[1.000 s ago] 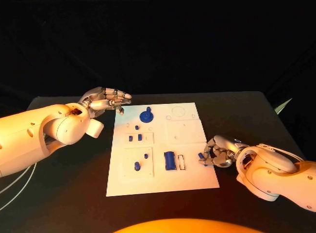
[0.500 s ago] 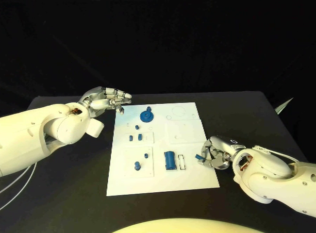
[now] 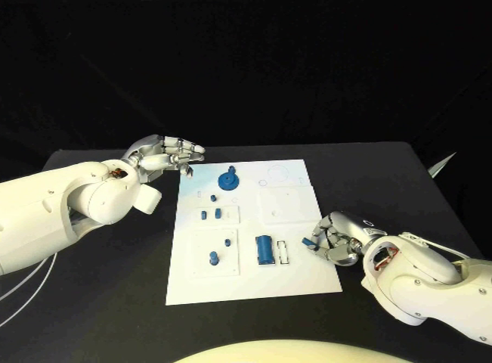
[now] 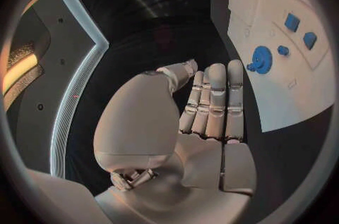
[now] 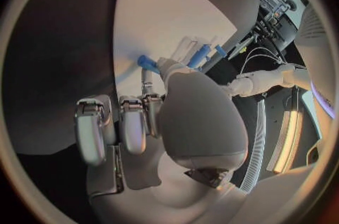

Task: Assemble the parts on the task board

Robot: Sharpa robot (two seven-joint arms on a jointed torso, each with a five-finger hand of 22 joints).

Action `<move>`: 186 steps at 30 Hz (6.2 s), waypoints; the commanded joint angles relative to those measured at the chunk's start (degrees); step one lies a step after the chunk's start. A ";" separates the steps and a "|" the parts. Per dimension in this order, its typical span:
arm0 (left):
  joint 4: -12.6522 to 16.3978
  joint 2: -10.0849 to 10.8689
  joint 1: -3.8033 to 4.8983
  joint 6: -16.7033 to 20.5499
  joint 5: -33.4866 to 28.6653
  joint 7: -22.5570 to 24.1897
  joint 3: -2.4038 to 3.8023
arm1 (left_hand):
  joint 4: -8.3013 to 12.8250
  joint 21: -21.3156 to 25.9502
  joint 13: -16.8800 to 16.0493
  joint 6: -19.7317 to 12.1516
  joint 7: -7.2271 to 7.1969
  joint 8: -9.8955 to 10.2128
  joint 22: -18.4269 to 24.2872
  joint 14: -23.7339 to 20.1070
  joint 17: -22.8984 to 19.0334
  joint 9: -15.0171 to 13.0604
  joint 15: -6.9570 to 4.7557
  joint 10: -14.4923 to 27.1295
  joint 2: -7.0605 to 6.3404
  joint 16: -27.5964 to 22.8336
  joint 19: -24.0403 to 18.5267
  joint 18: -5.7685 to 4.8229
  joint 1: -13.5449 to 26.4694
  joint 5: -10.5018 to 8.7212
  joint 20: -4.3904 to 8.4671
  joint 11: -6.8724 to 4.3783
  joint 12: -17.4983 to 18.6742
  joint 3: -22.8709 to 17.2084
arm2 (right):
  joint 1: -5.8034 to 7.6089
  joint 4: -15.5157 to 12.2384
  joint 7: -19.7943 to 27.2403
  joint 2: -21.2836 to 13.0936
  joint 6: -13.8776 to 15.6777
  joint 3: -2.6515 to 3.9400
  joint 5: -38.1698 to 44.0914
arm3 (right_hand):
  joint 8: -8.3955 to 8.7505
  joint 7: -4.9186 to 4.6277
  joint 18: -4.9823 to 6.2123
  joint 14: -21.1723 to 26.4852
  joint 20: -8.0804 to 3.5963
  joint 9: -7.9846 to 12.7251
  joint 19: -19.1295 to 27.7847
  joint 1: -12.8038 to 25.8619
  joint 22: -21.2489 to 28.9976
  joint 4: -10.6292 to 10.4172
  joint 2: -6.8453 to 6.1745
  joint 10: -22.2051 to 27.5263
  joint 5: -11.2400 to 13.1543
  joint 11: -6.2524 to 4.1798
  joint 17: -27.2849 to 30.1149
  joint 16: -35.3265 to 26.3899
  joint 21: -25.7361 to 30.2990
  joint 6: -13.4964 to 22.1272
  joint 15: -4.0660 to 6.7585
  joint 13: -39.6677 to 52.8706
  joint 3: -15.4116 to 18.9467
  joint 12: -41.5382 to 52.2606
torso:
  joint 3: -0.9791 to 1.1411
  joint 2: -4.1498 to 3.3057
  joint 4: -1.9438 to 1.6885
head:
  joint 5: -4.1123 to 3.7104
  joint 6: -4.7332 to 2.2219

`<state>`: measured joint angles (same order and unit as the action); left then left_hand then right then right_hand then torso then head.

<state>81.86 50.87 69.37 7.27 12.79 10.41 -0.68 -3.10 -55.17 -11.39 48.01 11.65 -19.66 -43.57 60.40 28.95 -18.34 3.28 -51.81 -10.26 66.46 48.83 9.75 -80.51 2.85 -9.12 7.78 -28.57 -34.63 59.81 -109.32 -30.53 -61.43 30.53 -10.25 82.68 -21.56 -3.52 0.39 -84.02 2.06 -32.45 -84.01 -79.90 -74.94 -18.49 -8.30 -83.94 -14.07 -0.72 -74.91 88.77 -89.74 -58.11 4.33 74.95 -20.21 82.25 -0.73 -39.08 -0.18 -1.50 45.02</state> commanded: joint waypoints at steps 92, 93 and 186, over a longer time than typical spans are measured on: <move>0.09 0.20 0.04 -1.31 -0.34 0.03 0.03 | -1.17 0.71 0.23 -0.81 -0.08 -0.53 0.40 -0.05 -0.08 -0.11 0.36 0.85 0.21 0.04 0.49 0.81 1.21 0.12 -0.14 0.04 -0.35 0.12 | 0.09 -0.54 6.19 2.40 -7.76 0.03 -16.78 | -1.95 0.32 -0.39 -5.35 -0.69 -3.74 -5.99 19.75 -15.06 4.48 -4.33 -3.20 0.63 -0.33 -11.93 -0.01 -0.26 -0.67 0.37 11.28 -0.54 0.40 | 0.08 -0.04 0.03 | 0.53 0.28; 0.09 0.19 0.04 -1.31 -0.34 0.03 0.03 | -1.17 0.71 0.23 -0.81 -0.08 -0.53 0.40 -0.05 -0.08 -0.11 0.36 0.85 0.21 0.04 0.49 0.81 1.21 0.12 -0.14 0.04 -0.35 0.12 | 0.09 -0.55 6.28 2.27 -7.90 0.03 -16.85 | -1.94 0.32 -0.39 -5.35 -0.69 -3.74 -5.99 19.73 -15.06 4.49 -4.35 -3.22 0.63 -0.33 -11.93 -0.01 -0.26 -0.67 0.37 11.30 -0.53 0.44 | 0.07 -0.05 0.01 | 0.52 0.29; -4.50 -5.87 -4.03 15.21 -12.89 15.01 -0.68 | 3.10 55.17 11.39 -48.01 -11.65 19.66 43.57 -60.40 -28.95 18.34 -3.28 51.81 10.26 -66.46 -48.83 -9.75 80.51 -2.85 9.12 -7.78 28.57 34.63 | 6.60 33.38 52.55 18.47 3.12 4.80 -68.75 | 21.56 3.52 -0.39 84.02 -2.06 32.45 84.01 79.90 74.94 18.49 8.30 83.94 14.07 0.72 74.91 -88.77 89.74 58.11 -4.33 -74.95 20.21 -82.25 | 0.24 6.26 0.44 | 1.40 -10.57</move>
<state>76.73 45.13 65.42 18.62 -0.38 24.28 -1.48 -2.02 -3.39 -0.73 8.64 2.27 -4.02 -3.79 8.80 2.60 -3.18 1.88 -10.48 -2.28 4.54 7.71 2.16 -50.93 0.66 -3.28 2.12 -3.02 -6.16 66.65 -74.91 19.37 -42.94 30.64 -5.60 17.47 -1.98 -2.32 2.80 -14.67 2.35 -5.26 -14.55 -34.17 -6.06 -1.45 -2.24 -14.71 -2.63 1.69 -4.89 3.63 -0.76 -9.47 -1.15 3.45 -6.39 1.78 -0.93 -34.31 0.51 -0.18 34.52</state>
